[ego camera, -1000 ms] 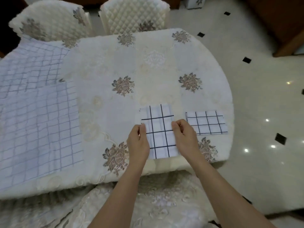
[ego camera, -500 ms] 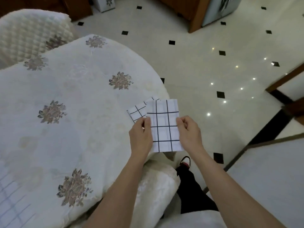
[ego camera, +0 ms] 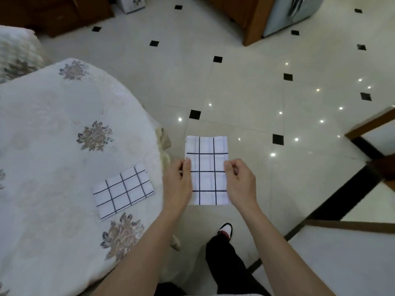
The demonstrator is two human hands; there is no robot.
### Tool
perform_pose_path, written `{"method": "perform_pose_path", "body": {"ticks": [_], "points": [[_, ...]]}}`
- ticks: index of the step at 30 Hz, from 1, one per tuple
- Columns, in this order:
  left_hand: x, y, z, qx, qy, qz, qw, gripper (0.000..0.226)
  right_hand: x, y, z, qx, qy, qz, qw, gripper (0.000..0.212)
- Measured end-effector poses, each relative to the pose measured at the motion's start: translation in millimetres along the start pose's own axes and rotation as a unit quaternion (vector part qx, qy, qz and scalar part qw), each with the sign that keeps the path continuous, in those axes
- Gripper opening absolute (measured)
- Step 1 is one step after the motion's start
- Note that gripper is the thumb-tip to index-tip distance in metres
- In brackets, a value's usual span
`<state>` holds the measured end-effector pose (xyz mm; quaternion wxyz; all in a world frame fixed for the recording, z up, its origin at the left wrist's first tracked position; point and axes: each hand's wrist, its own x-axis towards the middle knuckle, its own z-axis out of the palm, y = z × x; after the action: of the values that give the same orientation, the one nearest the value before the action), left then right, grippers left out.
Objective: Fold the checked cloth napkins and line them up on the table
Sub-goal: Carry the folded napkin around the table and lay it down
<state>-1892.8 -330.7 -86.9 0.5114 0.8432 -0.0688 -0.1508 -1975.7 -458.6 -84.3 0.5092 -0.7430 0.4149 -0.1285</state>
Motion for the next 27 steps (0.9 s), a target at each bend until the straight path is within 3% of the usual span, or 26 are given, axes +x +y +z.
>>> {"method": "perform_pose_path", "body": {"ticks": [4,14,27], "points": [[22,36,44,0.034,0.011,-0.005,0.999,0.035,55,-6,-41,-0.009,-0.010,-0.012,1.000,0.021],[102,90,101,-0.028,0.038,-0.010,0.999,0.034,162,-32,-65,-0.032,-0.029,-0.021,0.999,0.022],[301,115,104,-0.072,0.100,-0.036,0.992,0.033,354,-112,17,-0.072,-0.095,-0.054,0.991,0.023]]}}
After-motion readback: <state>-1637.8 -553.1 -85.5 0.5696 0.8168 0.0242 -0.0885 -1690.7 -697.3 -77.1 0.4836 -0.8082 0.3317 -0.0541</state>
